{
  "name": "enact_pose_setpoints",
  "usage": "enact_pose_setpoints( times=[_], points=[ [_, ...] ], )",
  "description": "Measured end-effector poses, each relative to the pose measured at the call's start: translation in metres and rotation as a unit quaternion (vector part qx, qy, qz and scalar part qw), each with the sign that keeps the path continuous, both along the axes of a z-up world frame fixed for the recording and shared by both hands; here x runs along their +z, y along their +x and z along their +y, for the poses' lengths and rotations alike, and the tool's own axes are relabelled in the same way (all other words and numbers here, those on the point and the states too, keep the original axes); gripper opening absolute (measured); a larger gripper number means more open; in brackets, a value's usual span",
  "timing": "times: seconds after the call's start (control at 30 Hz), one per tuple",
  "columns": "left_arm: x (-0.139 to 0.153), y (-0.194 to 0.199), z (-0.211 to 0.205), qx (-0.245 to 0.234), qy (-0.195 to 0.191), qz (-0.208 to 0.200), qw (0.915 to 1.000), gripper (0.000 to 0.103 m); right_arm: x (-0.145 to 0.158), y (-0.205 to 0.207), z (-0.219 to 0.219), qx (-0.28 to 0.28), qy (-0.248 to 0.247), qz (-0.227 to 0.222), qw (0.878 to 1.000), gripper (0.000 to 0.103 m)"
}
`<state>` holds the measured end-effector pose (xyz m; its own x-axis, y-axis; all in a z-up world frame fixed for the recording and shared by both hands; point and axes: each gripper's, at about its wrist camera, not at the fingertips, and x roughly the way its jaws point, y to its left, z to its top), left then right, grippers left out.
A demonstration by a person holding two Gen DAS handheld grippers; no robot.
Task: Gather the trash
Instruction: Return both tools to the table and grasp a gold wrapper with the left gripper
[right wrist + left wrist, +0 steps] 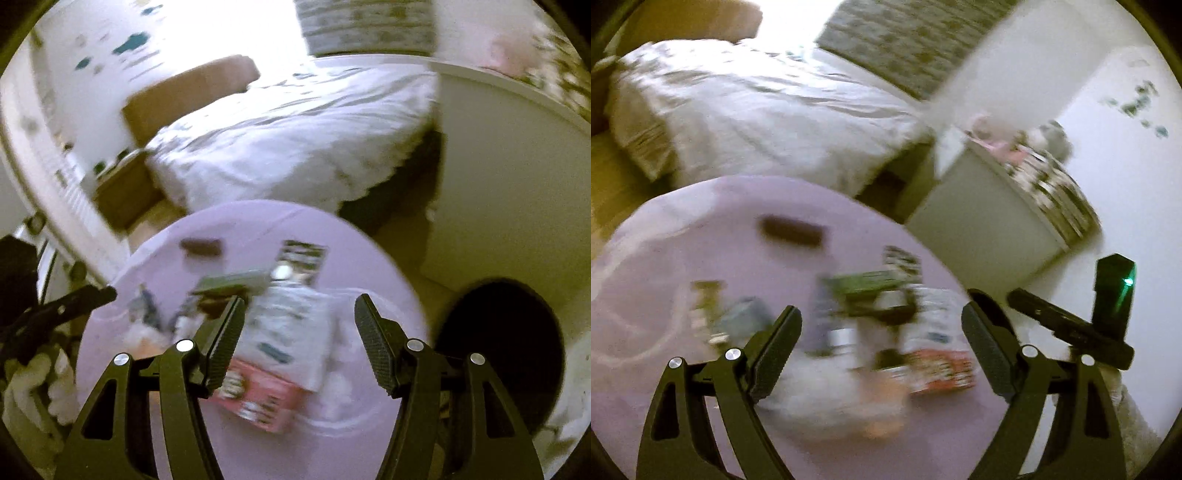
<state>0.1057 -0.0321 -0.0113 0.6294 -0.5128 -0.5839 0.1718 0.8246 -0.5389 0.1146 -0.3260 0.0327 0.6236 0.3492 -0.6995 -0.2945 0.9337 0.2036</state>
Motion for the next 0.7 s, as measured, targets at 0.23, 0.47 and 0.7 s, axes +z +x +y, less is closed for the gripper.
enact_pose_setpoints(
  times=[0.23,0.47,0.7],
  points=[
    [-0.033,0.002,0.053,0.024,0.003,0.037,0.999,0.084,-0.005,0.028,0.089,0.094,-0.054,0.0,0.994,0.062],
    [-0.061,0.009,0.07,0.014,0.028,0.066,0.9973,0.063,-0.015,0.072,0.171,0.188,-0.143,-0.012,0.972,0.061],
    [-0.07,0.0,0.068,-0.019,0.099,0.066,0.9927,0.06,-0.049,0.133,0.218,0.223,-0.213,-0.001,0.951,0.059]
  ],
)
